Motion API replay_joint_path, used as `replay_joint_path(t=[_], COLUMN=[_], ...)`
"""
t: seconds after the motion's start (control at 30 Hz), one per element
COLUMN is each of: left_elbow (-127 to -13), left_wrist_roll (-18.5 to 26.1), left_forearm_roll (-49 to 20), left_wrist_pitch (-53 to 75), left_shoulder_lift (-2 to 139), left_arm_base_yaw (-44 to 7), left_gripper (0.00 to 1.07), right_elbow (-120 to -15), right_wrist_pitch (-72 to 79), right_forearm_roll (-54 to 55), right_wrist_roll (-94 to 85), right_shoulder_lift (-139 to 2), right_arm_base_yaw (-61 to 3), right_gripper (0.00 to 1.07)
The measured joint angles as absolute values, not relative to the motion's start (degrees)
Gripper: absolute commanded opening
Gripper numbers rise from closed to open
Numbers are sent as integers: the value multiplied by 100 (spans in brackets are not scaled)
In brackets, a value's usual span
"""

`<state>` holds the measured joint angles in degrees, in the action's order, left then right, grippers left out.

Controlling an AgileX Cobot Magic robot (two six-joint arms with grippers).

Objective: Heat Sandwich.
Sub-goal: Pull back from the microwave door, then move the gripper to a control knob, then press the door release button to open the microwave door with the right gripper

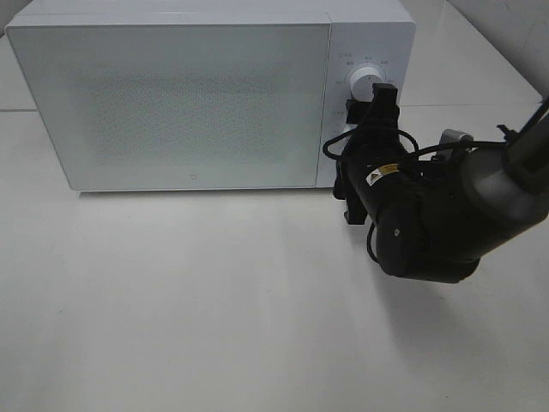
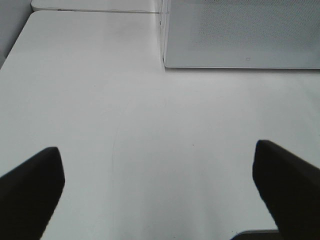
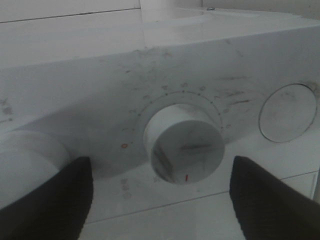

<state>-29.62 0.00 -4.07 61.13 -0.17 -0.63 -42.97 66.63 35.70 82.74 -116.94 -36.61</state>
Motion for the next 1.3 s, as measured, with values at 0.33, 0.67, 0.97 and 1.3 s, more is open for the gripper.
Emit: replay_joint_path(t=[0.33, 0.67, 0.97, 1.3], left_elbow=[-2962, -2962, -2962, -2962], left_wrist_roll=[0, 0, 0, 0], left_forearm_roll=[-407, -407, -407, -407], left_wrist_pitch=[6113, 6113, 6113, 6113], left_shoulder_lift=[-17, -17, -17, -17], left_arm_base_yaw=[-63, -63, -63, -63], left_gripper=[98, 98, 98, 98], right_elbow=[-3466, -2744, -2699, -2848], right_wrist_pitch=[6669, 5810, 3971, 1925], right_forearm_roll=[3231, 2733, 2068, 2057], right_wrist_roll=[8274, 8073, 6331, 2934], right_shoulder_lift=[-11167, -10262, -9425, -8692], right_arm_base_yaw=[-3661, -3650, -3650, -3650], right_gripper=[75, 75, 75, 75])
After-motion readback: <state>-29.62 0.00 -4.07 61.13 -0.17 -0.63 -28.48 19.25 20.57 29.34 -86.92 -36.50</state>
